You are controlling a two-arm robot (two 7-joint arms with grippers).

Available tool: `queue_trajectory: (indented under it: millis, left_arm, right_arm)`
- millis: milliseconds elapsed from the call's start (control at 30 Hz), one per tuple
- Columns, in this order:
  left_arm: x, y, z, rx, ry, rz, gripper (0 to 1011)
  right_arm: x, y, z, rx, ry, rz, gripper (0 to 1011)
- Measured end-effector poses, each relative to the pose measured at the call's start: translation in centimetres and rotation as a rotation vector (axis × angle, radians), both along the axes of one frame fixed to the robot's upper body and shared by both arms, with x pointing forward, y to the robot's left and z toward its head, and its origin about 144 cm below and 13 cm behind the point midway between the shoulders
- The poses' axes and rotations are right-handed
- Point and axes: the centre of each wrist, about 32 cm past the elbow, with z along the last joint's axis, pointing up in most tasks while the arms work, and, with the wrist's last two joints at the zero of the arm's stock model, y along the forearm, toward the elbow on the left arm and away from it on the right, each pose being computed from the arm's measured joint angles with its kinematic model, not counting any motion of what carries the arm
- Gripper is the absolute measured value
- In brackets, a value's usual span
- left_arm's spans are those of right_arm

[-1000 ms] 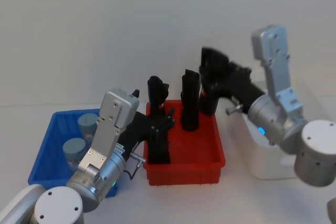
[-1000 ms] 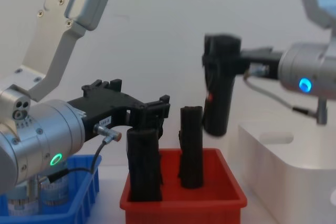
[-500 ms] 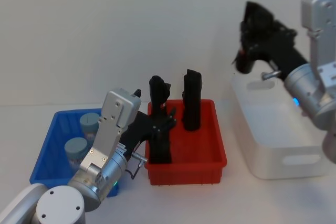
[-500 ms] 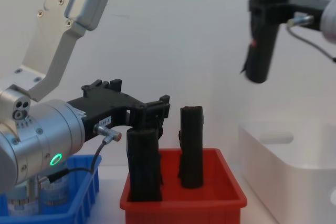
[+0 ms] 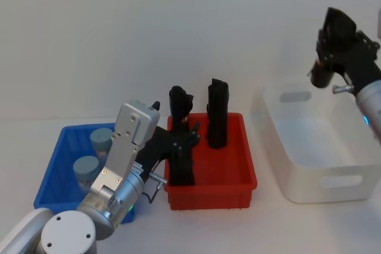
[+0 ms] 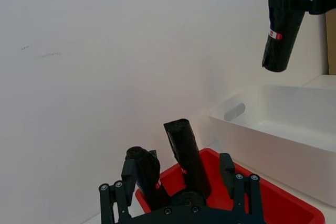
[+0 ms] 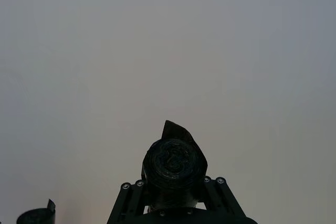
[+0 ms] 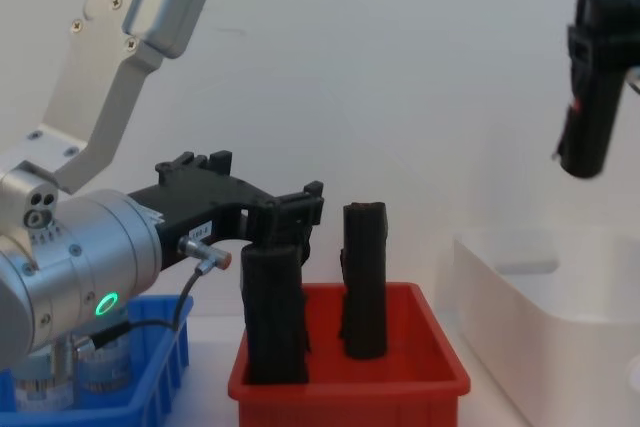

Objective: Pick the cotton swabs from the blue box and place them into the white box.

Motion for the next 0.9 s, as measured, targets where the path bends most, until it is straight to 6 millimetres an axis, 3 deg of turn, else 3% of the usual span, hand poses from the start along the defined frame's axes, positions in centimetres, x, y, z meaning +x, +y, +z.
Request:
queue_trajectory:
  millis: [500,900]
  left_arm:
    - [0.0,0.0,0.0,0.0,0.0,0.0,1004]
    - [0.0,0.0,0.0,0.0,0.0,0.0,1004]
  right_arm:
    - [1.0,-1.2,-3.1,0.053,0.134,-0.044,443]
    - [1.3,-1.4,-3.9,0.071,0.17,-0.05,839]
